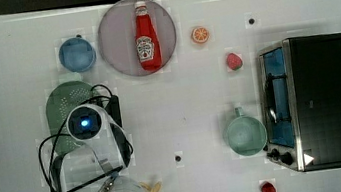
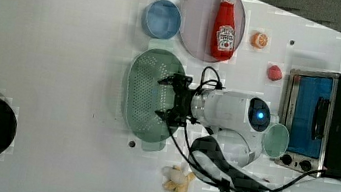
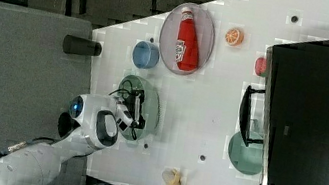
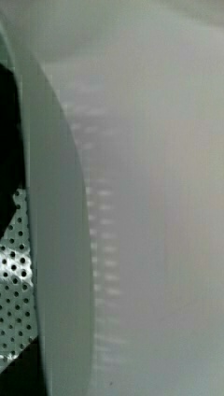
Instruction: Drag strainer left to right.
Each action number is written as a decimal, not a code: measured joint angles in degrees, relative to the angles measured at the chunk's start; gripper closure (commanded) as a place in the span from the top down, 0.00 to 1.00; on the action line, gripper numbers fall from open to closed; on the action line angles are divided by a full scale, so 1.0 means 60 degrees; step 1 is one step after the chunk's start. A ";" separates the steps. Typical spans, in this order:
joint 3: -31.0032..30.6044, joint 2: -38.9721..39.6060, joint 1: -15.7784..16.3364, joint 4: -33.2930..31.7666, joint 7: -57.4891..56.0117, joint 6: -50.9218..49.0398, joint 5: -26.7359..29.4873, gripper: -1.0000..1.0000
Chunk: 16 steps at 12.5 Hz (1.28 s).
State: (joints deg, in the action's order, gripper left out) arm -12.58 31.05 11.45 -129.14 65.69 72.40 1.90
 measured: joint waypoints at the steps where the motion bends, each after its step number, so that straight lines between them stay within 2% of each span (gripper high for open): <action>1: 0.0070 0.0000 -0.0009 0.0000 0.0000 0.0047 0.0002 1.00; 5: 0.0406 -0.0515 -0.0335 -0.0485 -0.0401 -0.0298 0.0083 1.00; 9: 0.1459 -0.0746 -0.0401 -0.0821 -0.0588 -0.0242 -0.0262 1.00; 13: 0.1954 -0.0851 -0.0732 -0.1063 -0.1422 -0.0345 -0.0265 1.00; 16: 0.2472 -0.1002 -0.0727 -0.1511 -0.1963 -0.0336 0.0060 1.00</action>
State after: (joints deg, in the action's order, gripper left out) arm 2.25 25.04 7.09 -138.20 53.91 70.39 2.26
